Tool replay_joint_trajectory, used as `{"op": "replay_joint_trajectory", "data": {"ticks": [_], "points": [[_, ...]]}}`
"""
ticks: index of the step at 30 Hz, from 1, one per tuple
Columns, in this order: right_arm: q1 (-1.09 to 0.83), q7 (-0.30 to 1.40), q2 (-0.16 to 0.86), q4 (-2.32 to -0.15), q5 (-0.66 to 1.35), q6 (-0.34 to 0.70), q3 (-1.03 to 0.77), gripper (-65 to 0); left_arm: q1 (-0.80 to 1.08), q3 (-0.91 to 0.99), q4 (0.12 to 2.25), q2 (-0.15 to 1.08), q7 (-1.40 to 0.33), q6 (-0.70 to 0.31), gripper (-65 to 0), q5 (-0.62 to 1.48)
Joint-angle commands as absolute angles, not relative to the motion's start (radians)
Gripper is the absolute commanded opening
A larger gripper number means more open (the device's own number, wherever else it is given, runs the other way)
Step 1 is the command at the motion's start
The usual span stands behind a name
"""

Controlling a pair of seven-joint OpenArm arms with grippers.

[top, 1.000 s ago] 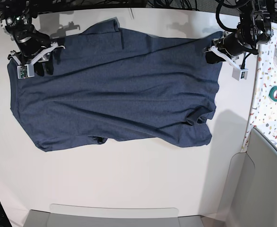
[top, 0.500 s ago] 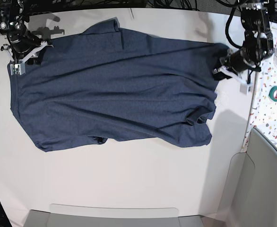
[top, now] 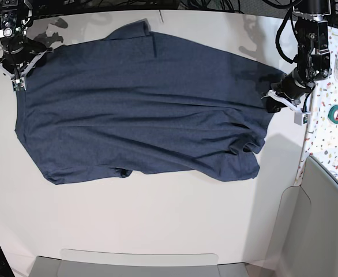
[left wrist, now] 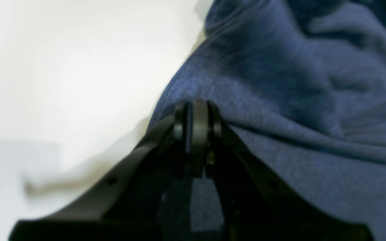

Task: Layout the t-shirt on the table in an organized manner, then fold the t-shirt properly
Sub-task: 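Release the shirt with the right gripper and lift it, then move the right gripper to the shirt's collar and grasp it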

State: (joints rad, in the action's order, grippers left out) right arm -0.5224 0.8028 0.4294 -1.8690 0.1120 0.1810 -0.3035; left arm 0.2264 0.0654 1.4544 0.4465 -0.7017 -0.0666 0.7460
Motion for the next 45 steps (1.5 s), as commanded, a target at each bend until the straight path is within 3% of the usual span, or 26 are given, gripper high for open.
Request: {"op": "replay_joint_trajectory", "data": {"ticks": [1,7,11,20,27,31,38,45], "points": [[-0.519,0.779,0.447,-1.894,0.096,0.176,-0.318,-55.9,0.255,0.067,1.425,0.453,-0.794,0.004,-61.6,0.642],[-0.522,0.731,0.441,-2.040,0.088,0.176,-0.318,-54.5,0.260,0.064,1.428,0.444,-0.794,0.004,-61.7,0.647],[-0.504,0.668,0.443,-2.058,0.090,0.176,-0.275,-45.9,0.260,0.059,1.429,0.406,-0.802,0.004,-61.7,0.642],[-0.390,0.644,0.602,-2.058,-0.018,0.176,0.257,-32.1,0.259,0.064,1.423,0.389,-0.802,0.004,-61.7,0.641],[-0.282,0.644,0.710,-2.058,-0.318,0.176,0.645,-31.7,0.252,0.058,1.403,0.387,-0.802,0.004,-61.7,0.641],[-0.239,0.642,0.740,-2.058,-0.387,0.177,0.786,-31.7,0.249,0.058,1.369,0.387,-0.791,0.004,-61.6,0.641],[-0.225,0.642,0.782,-2.058,-0.387,0.271,0.892,-32.0,0.249,0.058,1.366,0.387,-0.791,0.004,-61.6,0.641],[-0.216,0.641,0.773,-2.060,-0.392,0.277,0.883,-32.0,0.249,0.058,1.365,0.384,-0.789,0.004,-61.6,0.641]]}}
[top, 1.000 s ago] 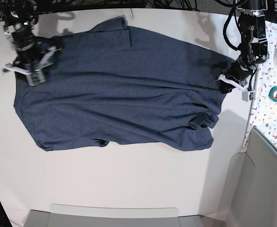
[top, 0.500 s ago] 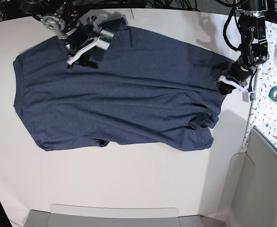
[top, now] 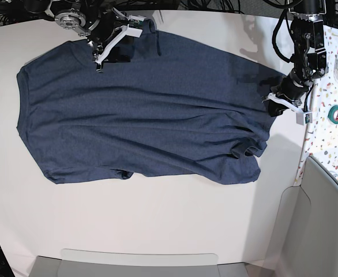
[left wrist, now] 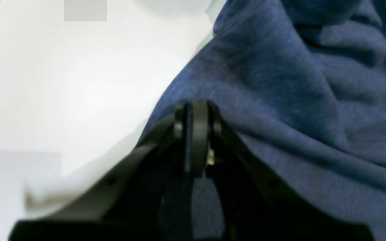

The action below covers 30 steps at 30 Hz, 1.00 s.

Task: Layout the t-shirt on the table in an organized manner, then fold the t-shirt properly
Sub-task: 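Move the right gripper to the shirt's collar and grasp it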

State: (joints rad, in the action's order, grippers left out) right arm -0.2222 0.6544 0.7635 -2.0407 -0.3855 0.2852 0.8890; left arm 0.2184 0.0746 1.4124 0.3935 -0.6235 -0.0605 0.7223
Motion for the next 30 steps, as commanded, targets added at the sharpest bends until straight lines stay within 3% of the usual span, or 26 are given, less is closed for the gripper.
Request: {"op": "replay_joint_trajectory", "data": {"ticks": [1,8,17,22,30], "points": [[-0.206,0.634,0.769,-2.060,-0.392,0.277,0.886,-32.0,0.249,0.058,1.365,0.384,-0.789,0.004,-61.6,0.641],[-0.206,0.524,0.693,-2.060,-0.392,0.278,0.964,-32.0,0.249,0.056,1.365,0.384,-0.789,0.004,-61.6,0.641],[-0.222,0.524,0.748,-2.060,-0.394,0.268,1.046,-32.0,0.249,0.056,1.363,0.384,-0.762,0.004,-61.5,0.639],[-0.225,0.521,0.768,-2.060,-0.395,0.162,1.046,-32.0,0.251,0.054,1.362,0.367,-0.762,0.004,-61.5,0.639],[-0.228,0.524,0.759,-2.060,-0.401,0.081,1.047,-32.0,0.249,0.054,1.300,0.364,-0.760,0.004,-61.6,0.639]]}}
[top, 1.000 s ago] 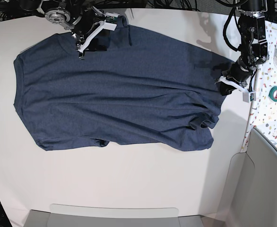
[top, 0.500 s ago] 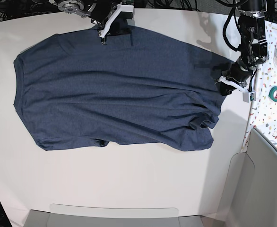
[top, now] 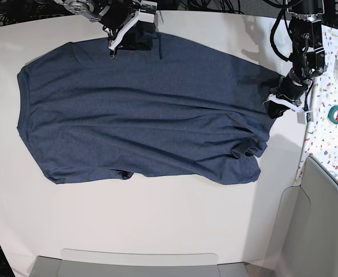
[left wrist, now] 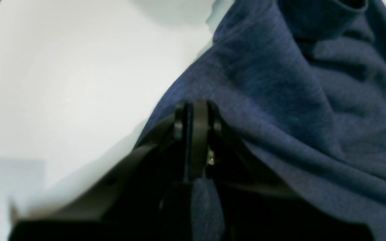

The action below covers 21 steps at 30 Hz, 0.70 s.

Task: Layout the t-shirt on the table in an organized manner, then fold the t-shirt properly
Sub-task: 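Move the right gripper to the shirt's collar and grasp it, then drag the collar with the right gripper toward the shirt's shoulder corner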

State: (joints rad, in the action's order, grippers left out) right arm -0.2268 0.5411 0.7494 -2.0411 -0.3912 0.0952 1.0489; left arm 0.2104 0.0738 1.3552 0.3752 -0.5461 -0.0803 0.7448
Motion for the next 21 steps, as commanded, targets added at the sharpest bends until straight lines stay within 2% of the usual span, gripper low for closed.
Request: {"op": "replay_joint_trajectory", "data": {"ticks": [1,12,21], "points": [[-0.228,0.526,0.759,-2.060,-0.417,0.077,1.049,-32.0,0.249,0.054,1.300,0.364,-0.760,0.004,-61.6,0.639],[-0.346,0.552,0.693,-2.058,-0.727,0.074,1.046,-32.0,0.249,0.054,1.300,0.364,-0.760,0.004,-61.6,0.639],[-0.384,0.555,0.645,-2.058,-0.823,0.073,1.047,-32.0,0.249,0.054,1.300,0.363,-0.760,0.004,-61.6,0.639]]}}
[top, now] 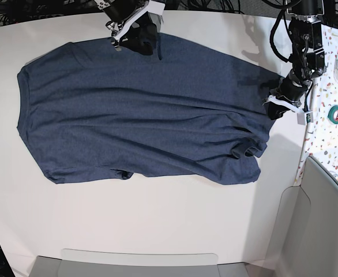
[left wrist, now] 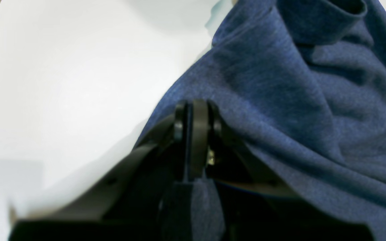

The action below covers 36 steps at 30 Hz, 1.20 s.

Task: Layout the t-shirt on the table in an organized manner, then fold the t-shirt properly
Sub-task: 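Drag the collar with the right gripper toward the shirt's shoulder corner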

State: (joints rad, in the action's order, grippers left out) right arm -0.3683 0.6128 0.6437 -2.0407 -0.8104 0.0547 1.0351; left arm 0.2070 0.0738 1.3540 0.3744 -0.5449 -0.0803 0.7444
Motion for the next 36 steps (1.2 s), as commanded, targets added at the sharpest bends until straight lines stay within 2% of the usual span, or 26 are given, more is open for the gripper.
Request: {"op": "replay_joint_trajectory", "data": {"ticks": [1,10,14,23,28,36], "points": [[-0.384,0.555,0.645,-2.058,-0.823,0.073,1.047,-32.0,0.249,0.054,1.300,0.363,-0.760,0.004,-61.6,0.639],[-0.380,0.561,0.561,-2.057,-0.823,0.021,1.047,-32.0,0.249,0.056,1.297,0.363,-0.760,0.004,-61.6,0.639],[-0.378,0.562,0.567,-2.046,-0.823,0.021,1.047,-32.0,0.249,0.056,1.297,0.361,-0.760,0.004,-61.6,0.639],[-0.392,0.690,0.588,-2.054,-0.823,0.005,1.046,-32.0,0.249,0.056,1.297,0.363,-0.760,0.004,-61.6,0.639],[-0.481,0.688,0.596,-2.054,-0.823,-0.188,0.934,-32.0,0.249,0.054,1.296,0.354,-0.760,0.004,-61.6,0.639],[-0.587,0.680,0.559,-2.049,-0.817,-0.453,0.639,-32.0,0.248,0.054,1.296,0.351,-0.760,0.004,-61.6,0.639]]}}
